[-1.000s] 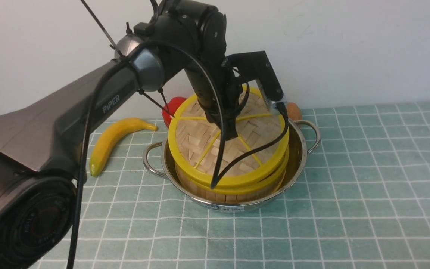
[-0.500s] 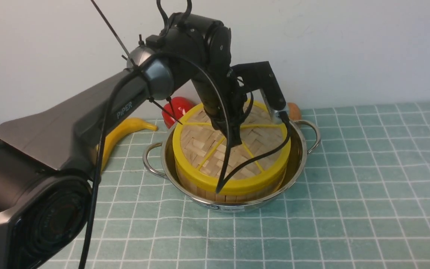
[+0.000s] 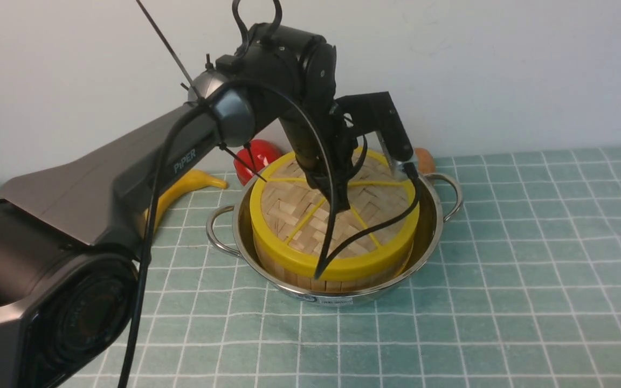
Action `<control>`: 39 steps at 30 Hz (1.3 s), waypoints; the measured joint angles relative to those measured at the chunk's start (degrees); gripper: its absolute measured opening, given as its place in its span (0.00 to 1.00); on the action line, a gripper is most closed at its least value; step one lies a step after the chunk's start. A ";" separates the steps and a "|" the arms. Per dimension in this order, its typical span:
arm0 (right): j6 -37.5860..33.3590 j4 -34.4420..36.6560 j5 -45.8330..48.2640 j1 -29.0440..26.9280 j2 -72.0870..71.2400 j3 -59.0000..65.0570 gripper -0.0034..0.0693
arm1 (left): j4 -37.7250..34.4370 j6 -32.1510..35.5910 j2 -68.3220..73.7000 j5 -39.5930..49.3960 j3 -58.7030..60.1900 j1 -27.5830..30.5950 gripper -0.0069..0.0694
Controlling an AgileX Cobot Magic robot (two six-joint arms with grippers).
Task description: Place the steamer in the pot on the blue tablecloth, and put the lid on the steamer.
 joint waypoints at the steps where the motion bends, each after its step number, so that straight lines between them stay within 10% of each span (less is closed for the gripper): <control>1: 0.00 0.00 0.00 0.00 0.00 0.00 0.38 | 0.00 -0.36 0.00 0.00 0.00 0.00 0.24; 6: 0.00 0.00 0.00 0.00 0.00 0.00 0.38 | 0.08 -2.71 -0.20 0.25 0.00 0.00 0.30; 16: 0.00 -0.05 0.00 0.00 0.00 0.00 0.38 | 6.95 -7.16 -7.90 4.18 -2.82 0.00 0.70; 39: 0.00 -0.05 -0.04 0.00 0.00 0.00 0.38 | 6.79 -21.06 -22.55 -2.51 -1.95 0.15 0.74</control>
